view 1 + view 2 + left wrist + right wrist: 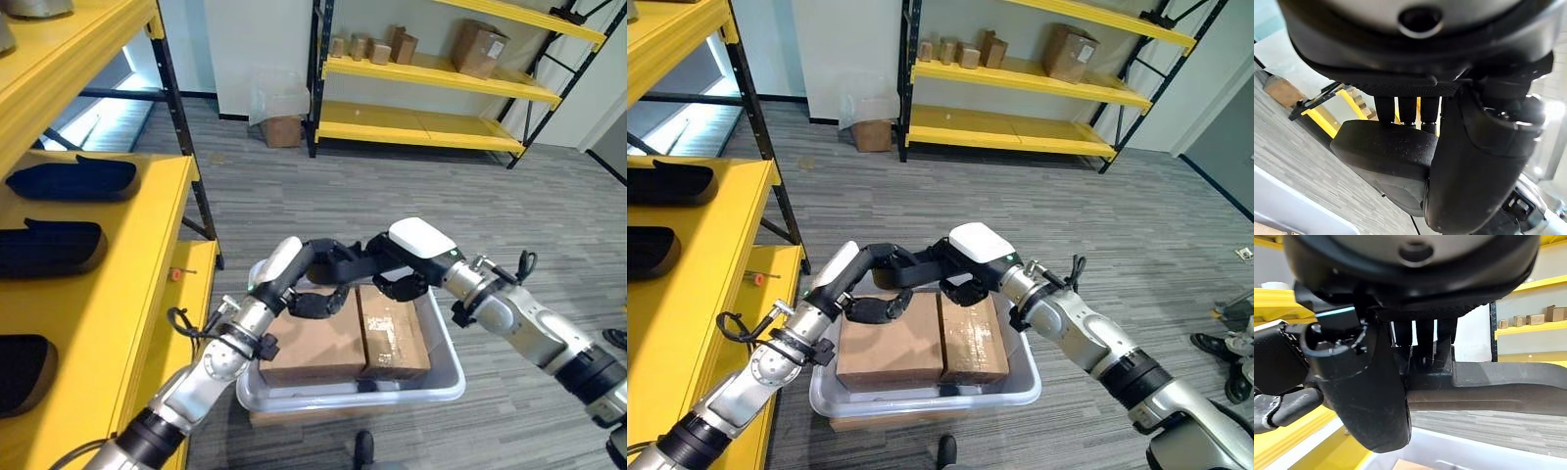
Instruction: Move parts from the plastic box to the shelf.
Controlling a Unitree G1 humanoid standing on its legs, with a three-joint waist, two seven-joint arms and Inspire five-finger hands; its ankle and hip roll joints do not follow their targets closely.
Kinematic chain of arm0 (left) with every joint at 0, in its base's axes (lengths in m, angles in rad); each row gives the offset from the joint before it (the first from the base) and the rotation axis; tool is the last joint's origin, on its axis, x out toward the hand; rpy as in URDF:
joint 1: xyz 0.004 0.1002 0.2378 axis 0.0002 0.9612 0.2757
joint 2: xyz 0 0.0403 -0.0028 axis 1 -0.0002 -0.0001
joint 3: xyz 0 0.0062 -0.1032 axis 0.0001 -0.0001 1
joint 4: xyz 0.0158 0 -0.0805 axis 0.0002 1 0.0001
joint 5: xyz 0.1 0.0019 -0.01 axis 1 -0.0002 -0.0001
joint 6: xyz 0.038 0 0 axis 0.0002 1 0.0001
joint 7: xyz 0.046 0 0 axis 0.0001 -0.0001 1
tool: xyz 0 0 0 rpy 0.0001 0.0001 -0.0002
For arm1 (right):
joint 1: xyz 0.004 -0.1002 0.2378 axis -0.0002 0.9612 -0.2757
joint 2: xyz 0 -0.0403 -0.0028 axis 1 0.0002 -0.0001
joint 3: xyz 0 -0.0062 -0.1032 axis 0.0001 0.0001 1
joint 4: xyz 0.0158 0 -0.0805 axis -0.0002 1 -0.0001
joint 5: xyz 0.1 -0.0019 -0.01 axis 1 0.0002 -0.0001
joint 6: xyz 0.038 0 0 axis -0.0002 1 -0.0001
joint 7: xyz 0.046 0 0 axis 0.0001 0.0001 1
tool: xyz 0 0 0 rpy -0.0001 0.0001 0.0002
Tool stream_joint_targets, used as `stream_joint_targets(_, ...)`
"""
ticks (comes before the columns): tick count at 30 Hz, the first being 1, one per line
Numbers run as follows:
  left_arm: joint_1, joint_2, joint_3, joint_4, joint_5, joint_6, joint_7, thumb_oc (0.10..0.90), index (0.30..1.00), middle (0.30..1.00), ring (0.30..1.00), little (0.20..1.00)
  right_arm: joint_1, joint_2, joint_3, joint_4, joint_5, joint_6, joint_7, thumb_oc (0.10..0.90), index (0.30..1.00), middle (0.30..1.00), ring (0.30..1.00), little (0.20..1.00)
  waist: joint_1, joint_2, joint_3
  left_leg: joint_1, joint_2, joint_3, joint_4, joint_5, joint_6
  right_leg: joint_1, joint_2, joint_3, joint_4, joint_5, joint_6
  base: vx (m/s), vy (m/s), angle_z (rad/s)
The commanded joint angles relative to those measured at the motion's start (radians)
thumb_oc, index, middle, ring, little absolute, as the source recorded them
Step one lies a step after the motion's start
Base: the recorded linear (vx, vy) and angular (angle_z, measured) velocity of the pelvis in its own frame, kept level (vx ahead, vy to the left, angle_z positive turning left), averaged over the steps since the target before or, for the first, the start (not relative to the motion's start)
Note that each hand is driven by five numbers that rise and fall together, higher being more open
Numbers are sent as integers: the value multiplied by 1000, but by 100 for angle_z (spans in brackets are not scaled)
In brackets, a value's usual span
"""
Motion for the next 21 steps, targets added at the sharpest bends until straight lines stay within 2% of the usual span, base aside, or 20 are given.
stream_joint_targets(1, -160, -33, 9, -38, -23, -85, 65, 400, 300, 300, 300, 300, -198, 9, -50, -59, 57, -30, -95, 400, 300, 300, 300, 300, 15, 4, -44, 40, 36, -18, -9, -58, 0, 50, -57, -45, 24, -42, 85, 0, 0, 0)
stream_joint_targets(14, -123, -40, 24, -36, -36, -87, 52, 400, 300, 300, 300, 300, -148, 14, -88, -81, 49, -32, -95, 400, 300, 300, 300, 300, 12, 19, -51, 48, 30, -18, -9, -61, 2, 59, -61, -44, 25, -43, 85, 0, 0, 0)
stream_joint_targets(15, -107, -38, 46, -37, -31, -86, 53, 400, 300, 300, 300, 300, -119, 13, -116, -89, 49, -31, -96, 900, 1000, 1000, 1000, 1000, 9, 24, -52, 48, 29, -18, -9, -59, 2, 60, -63, -44, 25, -42, 84, 0, 0, 0)
stream_joint_targets(21, -64, -29, 94, -45, -27, -86, 61, 400, 300, 300, 300, 300, -25, 13, -201, -103, 51, -32, -111, 900, 1000, 1000, 1000, 1000, 4, 36, -53, 49, 27, -16, -9, -59, 3, 64, -64, -43, 20, -39, 84, -1, 0, -1)
